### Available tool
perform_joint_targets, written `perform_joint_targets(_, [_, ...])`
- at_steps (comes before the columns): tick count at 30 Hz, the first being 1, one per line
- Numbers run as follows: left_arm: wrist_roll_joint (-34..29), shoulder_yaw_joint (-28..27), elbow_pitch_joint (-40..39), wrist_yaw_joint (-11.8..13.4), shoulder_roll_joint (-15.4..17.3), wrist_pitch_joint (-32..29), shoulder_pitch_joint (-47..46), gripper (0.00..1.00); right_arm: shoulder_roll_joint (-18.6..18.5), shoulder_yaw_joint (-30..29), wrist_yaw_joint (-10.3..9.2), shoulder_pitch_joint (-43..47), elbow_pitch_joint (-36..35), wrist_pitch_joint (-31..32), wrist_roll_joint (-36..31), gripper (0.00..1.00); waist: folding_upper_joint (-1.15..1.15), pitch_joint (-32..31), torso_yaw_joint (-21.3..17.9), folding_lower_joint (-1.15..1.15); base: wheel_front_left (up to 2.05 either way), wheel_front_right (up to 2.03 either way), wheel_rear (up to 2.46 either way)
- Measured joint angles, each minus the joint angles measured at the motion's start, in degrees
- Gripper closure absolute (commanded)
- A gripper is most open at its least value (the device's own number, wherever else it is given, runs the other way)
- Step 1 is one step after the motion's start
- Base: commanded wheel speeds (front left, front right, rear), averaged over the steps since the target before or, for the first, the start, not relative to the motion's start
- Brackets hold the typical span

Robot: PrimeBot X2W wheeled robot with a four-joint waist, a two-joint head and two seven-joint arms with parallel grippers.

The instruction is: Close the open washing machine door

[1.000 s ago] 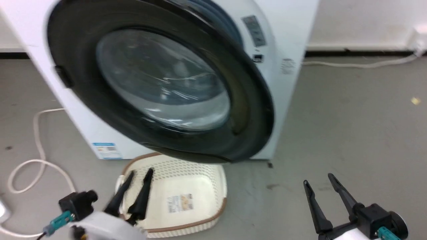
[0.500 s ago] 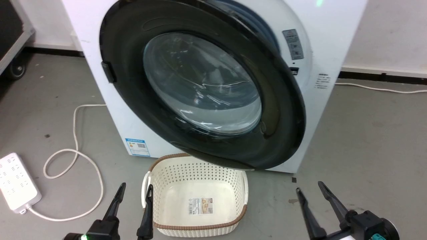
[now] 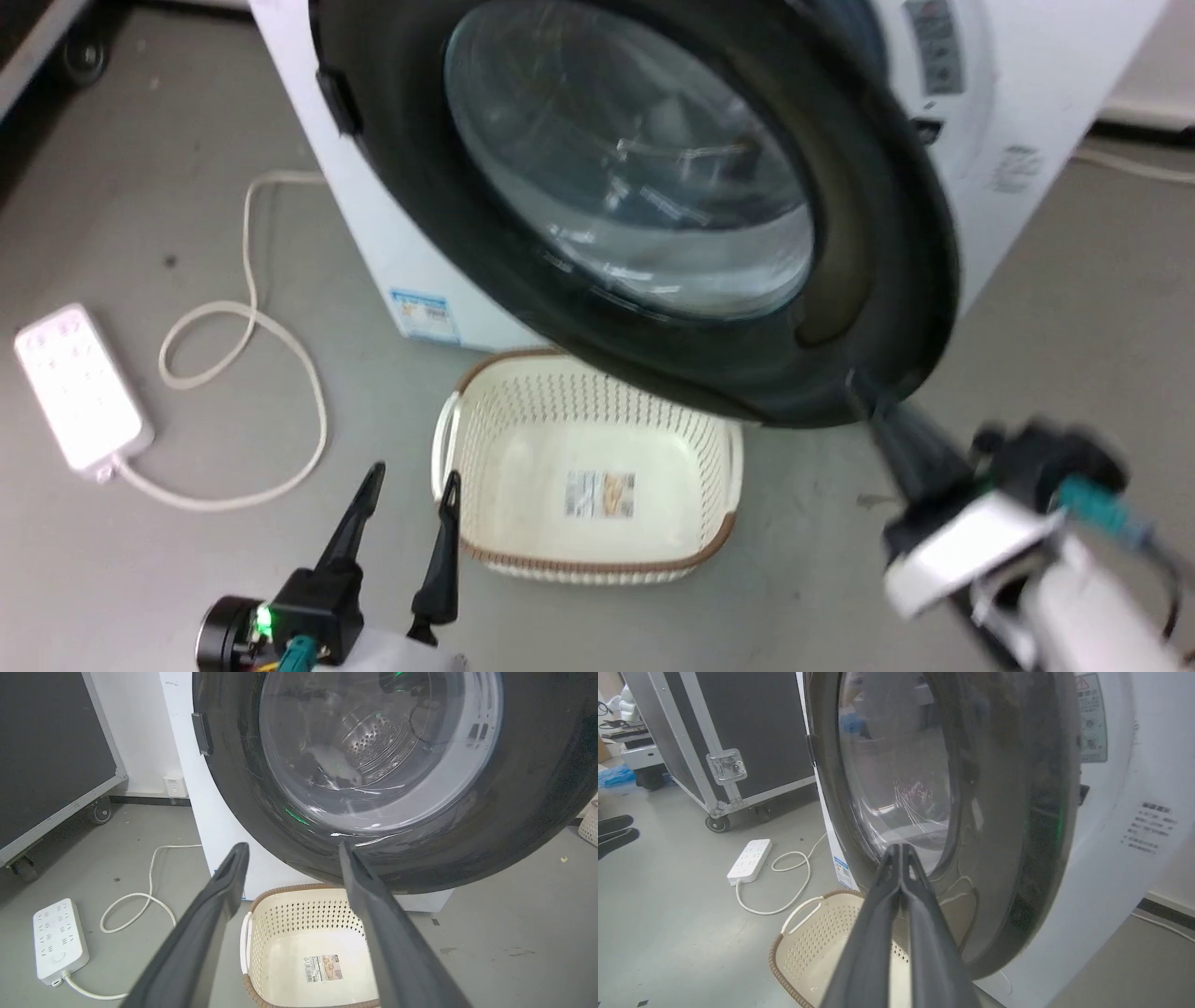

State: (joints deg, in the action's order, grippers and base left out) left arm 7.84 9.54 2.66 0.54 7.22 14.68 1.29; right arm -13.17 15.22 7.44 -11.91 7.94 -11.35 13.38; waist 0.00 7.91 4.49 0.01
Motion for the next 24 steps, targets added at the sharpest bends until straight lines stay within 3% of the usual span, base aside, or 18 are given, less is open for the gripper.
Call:
perform_joint_targets(6, [-1.2, -0.7, 0.4, -0.8, -1.4, 0.0, -2.5, 0.0, -6.3, -1.3, 0.29, -11.5, 4.4, 5.0, 4.6, 1.0, 0.0, 4.9, 2.1, 0.0, 0.0, 0.0, 0.0])
perform_joint_targets(12, [-1.7, -0.9, 0.5, -1.7, -2.8, 0.0, -4.8, 0.0, -9.7, -4.5, 0.22, -18.4, 10.6, 7.3, 8.3, 1.0, 0.0, 8.0, 4.3, 0.0, 0.0, 0.0, 0.0])
perform_joint_targets(18, [-2.2, -1.3, 0.0, -1.8, -3.2, 0.0, -6.0, 0.0, -10.0, -8.0, 0.14, -26.5, 16.8, 8.7, 11.4, 1.0, 0.0, 10.4, 5.2, 0.0, 0.0, 0.0, 0.0])
perform_joint_targets(24, [-2.7, -1.8, 0.0, -2.1, -3.9, 0.0, -7.3, 0.0, -9.7, -7.4, 0.48, -33.3, 23.3, 8.3, 10.9, 1.0, 0.0, 11.9, 4.9, 0.0, 0.0, 0.0, 0.0])
